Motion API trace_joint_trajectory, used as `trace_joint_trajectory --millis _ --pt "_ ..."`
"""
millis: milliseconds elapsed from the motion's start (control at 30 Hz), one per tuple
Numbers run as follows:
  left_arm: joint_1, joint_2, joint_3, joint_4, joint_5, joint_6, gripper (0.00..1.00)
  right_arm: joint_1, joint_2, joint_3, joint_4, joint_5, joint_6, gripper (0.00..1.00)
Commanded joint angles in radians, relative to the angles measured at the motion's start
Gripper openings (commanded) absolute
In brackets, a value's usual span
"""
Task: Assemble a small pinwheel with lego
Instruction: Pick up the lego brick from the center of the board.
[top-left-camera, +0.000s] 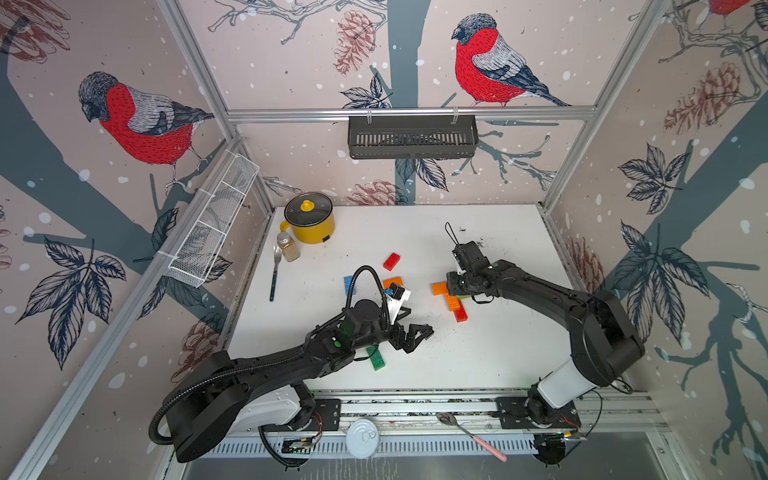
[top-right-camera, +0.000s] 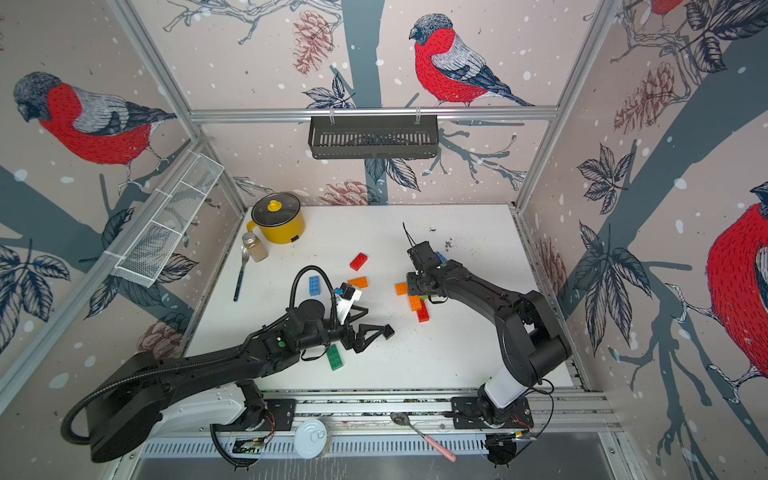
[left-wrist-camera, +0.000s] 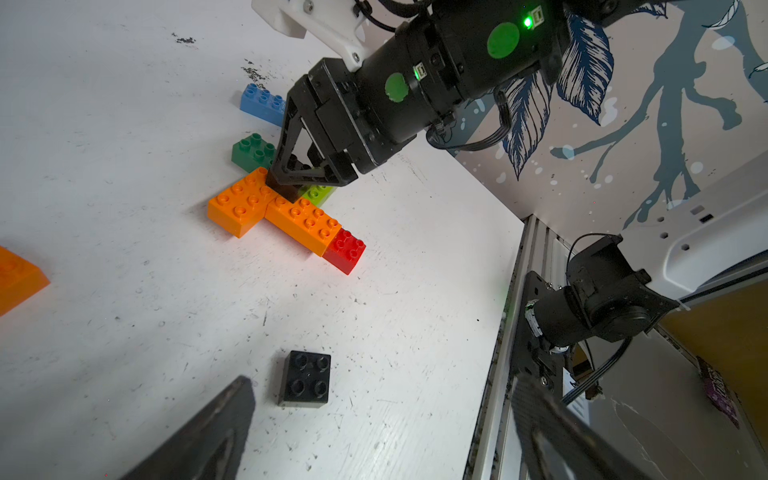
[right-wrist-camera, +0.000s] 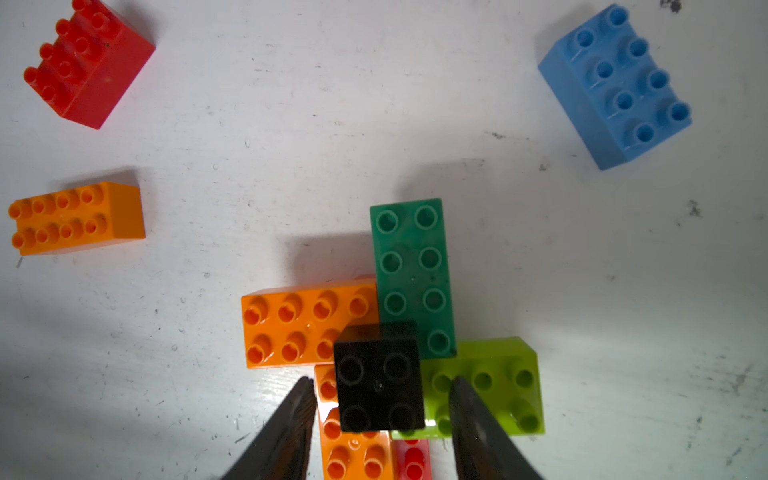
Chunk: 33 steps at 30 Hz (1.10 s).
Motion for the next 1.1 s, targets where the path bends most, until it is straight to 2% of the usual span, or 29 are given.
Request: trace_joint_trajectory --millis 0,200,300,433,533,633,1067 --pt "0.000 0.002 0.002 0.047 0.009 0.017 0.97 -0.001 0.015 0.011 -0.008 0.003 -0.024 0.51" --pt "-0.001 0.011 0.007 0.048 0.028 0.019 0.97 -0.003 0.032 0.011 -0.004 0.000 -0.032 0.49" --pt "-0.001 0.019 0.013 0.046 0.031 0.018 0.97 -0.005 0.040 0.017 -0.006 0.000 -0.036 0.44" --pt "-0.001 0.023 0.014 0.044 0.028 0.019 0.97 -0.003 0.044 0.020 -0.007 0.000 -0.042 0.43" --pt "0.000 0.028 0.014 0.045 0.027 0.019 0.97 -0.001 0.049 0.024 -0.011 0.001 -0.048 0.37" --pt "0.000 0.034 0.017 0.044 0.027 0.020 0.97 -0.001 0.054 0.023 -0.013 0.005 -0.051 0.37" --pt "0.000 0.042 0.021 0.041 0.025 0.018 0.97 0.002 0.070 -0.060 -0.005 -0.011 -0.061 0.08"
